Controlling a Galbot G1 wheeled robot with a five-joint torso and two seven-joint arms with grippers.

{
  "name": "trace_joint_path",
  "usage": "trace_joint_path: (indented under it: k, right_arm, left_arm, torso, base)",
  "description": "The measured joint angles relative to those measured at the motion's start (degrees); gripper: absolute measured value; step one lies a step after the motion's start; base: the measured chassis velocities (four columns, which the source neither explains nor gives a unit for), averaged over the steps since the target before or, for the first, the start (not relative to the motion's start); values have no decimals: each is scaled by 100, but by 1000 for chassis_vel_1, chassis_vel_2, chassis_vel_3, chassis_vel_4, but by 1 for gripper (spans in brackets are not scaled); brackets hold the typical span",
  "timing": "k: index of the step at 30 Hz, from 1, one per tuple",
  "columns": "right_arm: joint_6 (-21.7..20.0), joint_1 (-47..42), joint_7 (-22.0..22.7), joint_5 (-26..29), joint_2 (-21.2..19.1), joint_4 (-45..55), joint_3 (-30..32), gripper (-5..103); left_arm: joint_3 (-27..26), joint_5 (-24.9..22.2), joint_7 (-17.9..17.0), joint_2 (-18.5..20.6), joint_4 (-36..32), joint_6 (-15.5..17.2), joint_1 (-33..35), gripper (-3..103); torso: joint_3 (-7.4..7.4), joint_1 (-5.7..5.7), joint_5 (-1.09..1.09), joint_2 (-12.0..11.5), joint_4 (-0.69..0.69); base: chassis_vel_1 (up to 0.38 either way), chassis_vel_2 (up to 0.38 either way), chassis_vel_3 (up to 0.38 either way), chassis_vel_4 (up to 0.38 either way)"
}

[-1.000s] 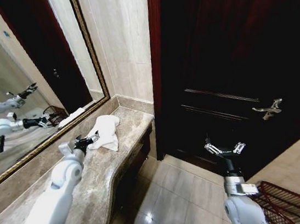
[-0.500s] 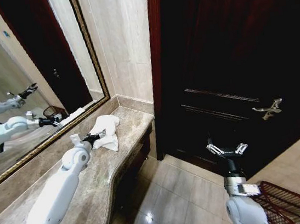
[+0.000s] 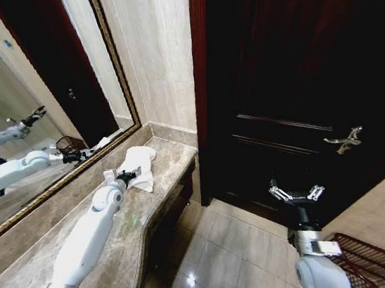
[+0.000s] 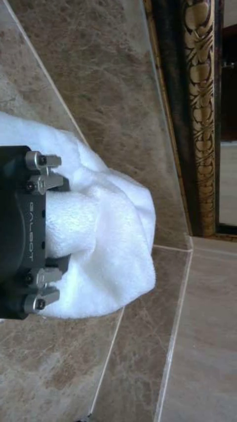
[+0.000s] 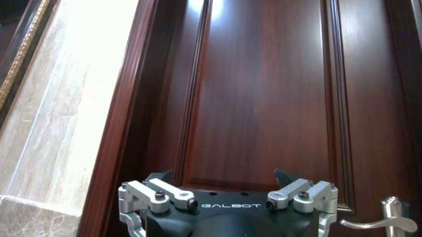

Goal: Discard the used towel into the hamper.

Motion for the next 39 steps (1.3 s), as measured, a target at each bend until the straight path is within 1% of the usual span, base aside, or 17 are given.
trace_joint_path:
  k: [2, 3, 5, 7, 10, 11, 14, 19, 23, 26, 27, 30, 31, 34, 35, 38, 39]
  right_arm:
    - [-5, 3, 6, 39, -22, 0, 38, 100]
    - [-5, 3, 6, 39, -22, 0, 38, 100]
    - [-7, 9, 7, 60, -25, 0, 49, 100]
    - [-7, 9, 8, 62, -16, 0, 41, 100]
    - [-7, 2, 7, 62, -1, 1, 0, 100]
    - [-7, 2, 7, 62, -1, 1, 0, 100]
    - [-7, 7, 6, 62, -21, 24, -7, 100]
    - [-15, 12, -3, 70, -30, 49, 1, 100]
    - [-17, 25, -15, 70, -5, 52, -17, 100]
    - [-20, 77, -53, 50, 40, 50, -102, 100]
    - [-20, 77, -53, 50, 40, 50, -102, 100]
    - [-35, 156, -66, 63, 58, 35, -135, 100]
    - [-35, 156, -66, 63, 58, 35, -135, 100]
    - [-31, 179, -74, 96, 88, 8, -133, 100]
    - [-31, 179, -74, 96, 88, 8, -133, 100]
    - [1, 161, -101, 164, 92, -7, -117, 100]
    - [1, 161, -101, 164, 92, -7, -117, 100]
  left_arm:
    - [0, 14, -60, -11, -30, -30, 38, 49]
    - [0, 14, -60, -11, -30, -30, 38, 49]
    - [-17, 12, -113, -11, -102, -44, 84, 39]
    - [-35, -10, -150, -7, -136, -49, 97, 39]
    - [-88, -66, -188, 26, -202, -69, 133, 23]
    - [-88, -66, -188, 26, -202, -69, 133, 23]
    - [-149, -84, -176, 43, -246, -115, 203, 10]
    - [-269, -144, -146, 40, -397, -189, 346, 9]
    - [-426, -195, -177, 34, -735, -308, 587, 9]
    - [-682, -260, -372, 20, -1421, -434, 1071, 9]
    - [-682, -260, -372, 20, -1421, -434, 1071, 9]
    - [-954, -281, -480, 24, -2257, -451, 1747, 9]
    - [-954, -281, -480, 24, -2257, -451, 1747, 9]
    - [-1340, -184, -506, -145, -3065, -453, 2501, 9]
    - [-1340, -184, -506, -145, -3065, -453, 2501, 9]
    - [-1698, 42, -466, -482, -3853, -465, 3121, 9]
    - [-1698, 42, -466, -482, -3853, -465, 3121, 9]
  torso:
    - [0, 0, 0, 0, 0]
    - [0, 0, 0, 0, 0]
    - [0, 0, 0, 0, 0]
    - [0, 0, 0, 0, 0]
    - [0, 0, 0, 0, -1]
    - [0, 0, 0, 0, -1]
    - [0, 0, 0, 0, 0]
    - [0, 0, 0, 0, 0]
    - [0, 0, 0, 0, 0]
    - [0, 0, 0, 0, -1]
    - [0, 0, 0, 0, -1]
    - [0, 0, 1, 0, 0]
    - [0, 0, 1, 0, 0]
    - [-1, 0, -2, 0, 2]
    - [-1, 0, -2, 0, 2]
    - [-1, -1, 0, 0, 0]
    - [-1, -1, 0, 0, 0]
  base:
    - [0, 0, 0, 0]
    - [0, 0, 0, 0]
    - [0, 0, 0, 0]
    - [0, 0, 0, 0]
    - [0, 0, 0, 0]
    - [0, 0, 0, 0]
    - [0, 0, 0, 0]
    - [0, 0, 0, 0]
    - [0, 0, 0, 0]
    - [0, 0, 0, 0]
    - [0, 0, 0, 0]
    - [0, 0, 0, 0]
    - [0, 0, 0, 0]
    - [0, 0, 0, 0]
    - [0, 0, 0, 0]
    - [0, 0, 0, 0]
    - [0, 0, 0, 0]
